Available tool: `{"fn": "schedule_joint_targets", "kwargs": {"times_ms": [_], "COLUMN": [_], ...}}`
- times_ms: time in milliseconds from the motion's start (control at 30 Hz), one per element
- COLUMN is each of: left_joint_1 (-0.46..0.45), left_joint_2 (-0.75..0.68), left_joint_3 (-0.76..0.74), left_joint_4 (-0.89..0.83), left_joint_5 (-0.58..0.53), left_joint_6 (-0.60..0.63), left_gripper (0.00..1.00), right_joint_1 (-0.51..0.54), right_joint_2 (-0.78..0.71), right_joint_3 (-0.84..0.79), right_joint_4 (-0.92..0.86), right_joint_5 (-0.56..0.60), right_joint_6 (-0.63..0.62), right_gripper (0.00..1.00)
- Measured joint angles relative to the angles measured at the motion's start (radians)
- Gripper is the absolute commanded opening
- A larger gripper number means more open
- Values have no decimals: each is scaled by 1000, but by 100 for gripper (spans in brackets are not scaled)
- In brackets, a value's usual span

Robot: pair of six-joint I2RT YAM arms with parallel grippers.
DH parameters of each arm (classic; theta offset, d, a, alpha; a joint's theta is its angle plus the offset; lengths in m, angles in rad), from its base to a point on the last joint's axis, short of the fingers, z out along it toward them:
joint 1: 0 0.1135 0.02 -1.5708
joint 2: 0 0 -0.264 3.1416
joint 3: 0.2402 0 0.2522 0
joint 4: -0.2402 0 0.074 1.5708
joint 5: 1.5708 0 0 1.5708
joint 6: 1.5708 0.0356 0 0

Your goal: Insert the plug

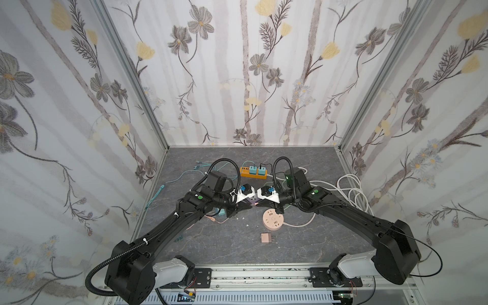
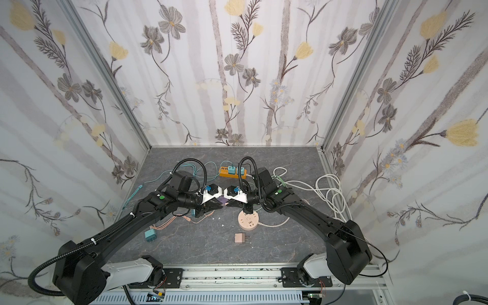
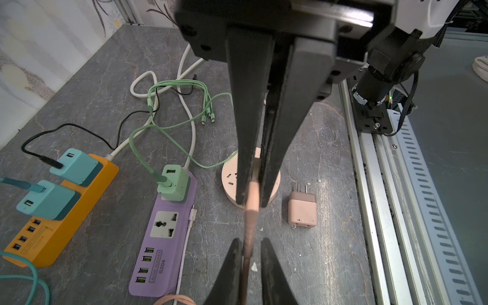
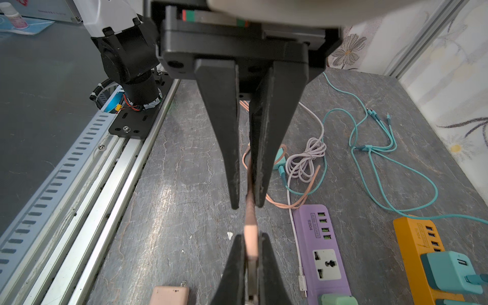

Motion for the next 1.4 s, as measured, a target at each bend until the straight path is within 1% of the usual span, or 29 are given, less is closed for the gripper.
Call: {"fn": "schedule_joint_targets", "kwargs": {"times_ms": [133, 200, 267, 300, 333, 367, 400, 433, 467, 567, 600, 667, 733, 867, 933, 1000, 1033, 1100, 1233, 1300, 1400], "left_joint_1": [1, 2, 3, 3, 4, 5, 5, 5, 5, 5, 4, -9, -31, -51, -53, -55, -55, -55, -58, -59, -59], "left_joint_2": [4, 5, 5, 5, 5, 5, 5, 5, 4, 4, 4, -2, -14, -82, -143, -193, -212, -231, -231, -233, -270], "left_joint_3": [0, -1, -2, -2, -2, -2, -2, -3, -6, -29, -40, -68, -99, -171, -229, -278, -297, -322, -343, -358, -392], "left_joint_4": [7, 8, 8, 7, 6, 6, 6, 6, 6, -17, -25, -26, -28, -31, -31, -31, -30, -26, -7, 10, 10], "left_joint_5": [4, 8, 8, 8, 11, 15, 18, 21, 18, -28, -49, -94, -130, -205, -238, -266, -277, -297, -353, -378, -422], "left_joint_6": [-3, -3, -3, -3, -3, -3, -3, -3, -2, 14, 20, 16, -21, -114, -140, -163, -164, -164, -162, -155, -148], "left_gripper": [6, 0, 0, 0, 0, 0, 0, 0, 0, 0, 0, 0, 0, 0, 0, 0, 0, 0, 0, 0, 0], "right_joint_1": [0, 0, 0, 0, 0, -1, -2, -2, -3, 3, 9, 40, 89, 182, 204, 228, 241, 257, 273, 298, 344], "right_joint_2": [0, 1, 3, 4, 5, 5, 4, 2, -6, -60, -79, -118, -161, -187, -167, -124, -94, -50, 3, 43, 142], "right_joint_3": [0, 0, 0, 0, 0, 0, 0, -4, -15, -109, -148, -211, -255, -270, -223, -140, -84, -18, -21, -27, -19], "right_joint_4": [0, 0, 0, 0, 0, -1, -1, 0, 0, -1, -10, -18, -31, -57, -112, -195, -254, -335, -459, -478, -482], "right_joint_5": [-2, -2, -3, -3, -7, -8, -8, -5, 3, 49, 78, 144, 196, 301, 386, 464, 502, 538, 558, 563, 635], "right_joint_6": [0, 5, 7, 7, 8, 17, 28, 36, 40, 64, 84, 132, 175, 278, 307, 298, 270, 212, 120, 111, 113], "right_gripper": [4, 4, 6, 13, 30, 44, 53, 59, 61, 65, 68, 71, 73, 75, 75, 75, 76, 76, 78, 78, 78]}}
